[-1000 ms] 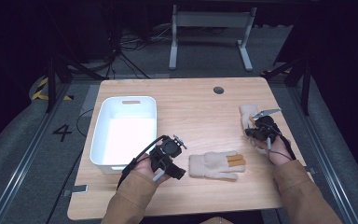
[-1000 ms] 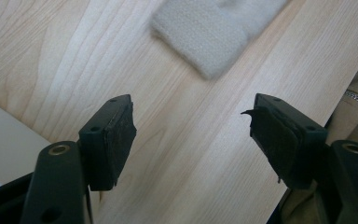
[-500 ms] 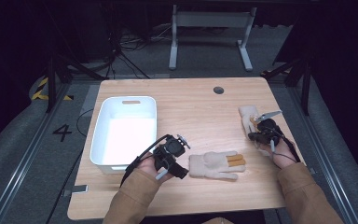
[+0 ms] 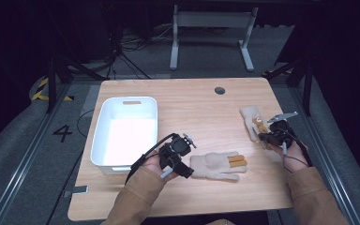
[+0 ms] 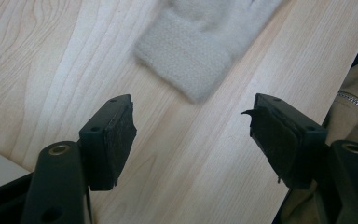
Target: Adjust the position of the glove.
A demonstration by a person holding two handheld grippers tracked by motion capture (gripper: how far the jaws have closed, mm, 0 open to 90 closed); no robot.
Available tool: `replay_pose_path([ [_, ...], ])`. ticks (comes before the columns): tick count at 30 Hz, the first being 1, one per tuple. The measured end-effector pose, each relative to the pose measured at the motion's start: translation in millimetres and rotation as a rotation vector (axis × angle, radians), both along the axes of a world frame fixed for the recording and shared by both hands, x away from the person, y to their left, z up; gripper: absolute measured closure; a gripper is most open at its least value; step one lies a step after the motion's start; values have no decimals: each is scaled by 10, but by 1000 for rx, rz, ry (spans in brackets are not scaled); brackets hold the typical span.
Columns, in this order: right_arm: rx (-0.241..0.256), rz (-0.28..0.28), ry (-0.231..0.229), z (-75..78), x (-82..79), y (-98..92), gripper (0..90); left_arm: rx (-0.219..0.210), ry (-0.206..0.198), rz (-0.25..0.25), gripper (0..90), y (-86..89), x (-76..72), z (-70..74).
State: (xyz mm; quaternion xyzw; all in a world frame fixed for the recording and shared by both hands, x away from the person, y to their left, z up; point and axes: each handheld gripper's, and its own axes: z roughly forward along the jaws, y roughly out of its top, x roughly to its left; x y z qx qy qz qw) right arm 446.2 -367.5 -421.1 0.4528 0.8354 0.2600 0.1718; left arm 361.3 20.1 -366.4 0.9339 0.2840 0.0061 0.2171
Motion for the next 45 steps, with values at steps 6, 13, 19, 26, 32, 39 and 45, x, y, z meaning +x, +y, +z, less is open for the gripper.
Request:
replay_pose_path([
  [6,68,-81,-83,103,82,-64,596,0,-2,21,313,57,-17,-14],
  [13,85,-147,-86,55,274,-144,518,-2,2,54,313,140,-48,-47],
  [19,72,-194,-52,-74,439,-153,474,6,6,79,312,212,-69,-76],
  [26,27,-208,-19,-182,542,-109,488,3,11,97,312,281,-102,-85],
  [32,13,-173,-9,-175,540,-80,664,2,8,104,312,311,-105,-83],
  [39,29,-155,-19,-107,490,-107,723,-1,7,97,312,283,-81,-76],
  [45,50,-142,-35,6,397,-151,731,-8,4,89,312,273,-64,-48],
])
